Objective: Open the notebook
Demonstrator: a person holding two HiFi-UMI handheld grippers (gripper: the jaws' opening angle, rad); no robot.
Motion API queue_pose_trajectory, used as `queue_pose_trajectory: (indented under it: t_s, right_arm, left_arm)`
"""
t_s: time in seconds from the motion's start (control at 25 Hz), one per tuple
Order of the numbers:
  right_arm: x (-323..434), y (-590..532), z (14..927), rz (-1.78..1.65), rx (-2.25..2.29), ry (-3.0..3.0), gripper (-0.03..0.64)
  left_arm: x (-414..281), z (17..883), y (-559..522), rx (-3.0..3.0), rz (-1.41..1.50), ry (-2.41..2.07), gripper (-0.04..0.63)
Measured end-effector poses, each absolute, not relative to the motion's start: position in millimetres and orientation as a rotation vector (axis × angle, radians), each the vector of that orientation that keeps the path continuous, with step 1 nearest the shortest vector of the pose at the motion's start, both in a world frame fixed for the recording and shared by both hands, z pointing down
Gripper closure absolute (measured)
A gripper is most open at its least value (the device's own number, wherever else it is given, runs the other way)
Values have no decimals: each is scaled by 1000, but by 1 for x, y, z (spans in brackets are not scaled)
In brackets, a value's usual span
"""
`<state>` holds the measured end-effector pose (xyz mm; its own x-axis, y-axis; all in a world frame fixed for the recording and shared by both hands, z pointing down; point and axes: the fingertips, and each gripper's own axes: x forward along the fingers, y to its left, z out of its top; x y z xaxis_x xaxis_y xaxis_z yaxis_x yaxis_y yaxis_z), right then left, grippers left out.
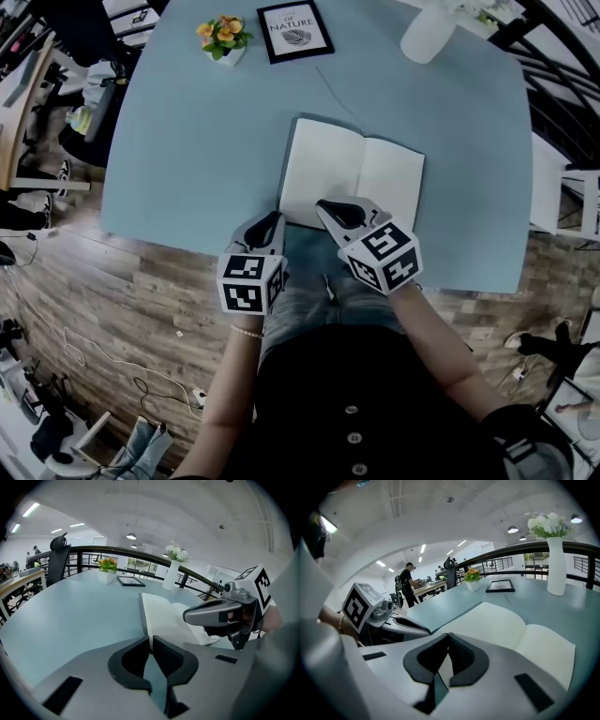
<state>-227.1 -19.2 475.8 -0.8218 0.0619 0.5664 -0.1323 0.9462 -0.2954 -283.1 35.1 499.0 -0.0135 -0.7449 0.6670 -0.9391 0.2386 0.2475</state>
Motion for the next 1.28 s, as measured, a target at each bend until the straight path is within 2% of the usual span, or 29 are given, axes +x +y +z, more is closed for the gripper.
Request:
queue_pose_trajectory:
  t_s: [1.28]
  right_arm:
    - [-236,-3,508,488,180,-2412,611]
  left_arm:
    - [-298,541,42,1646,599,-1610,540]
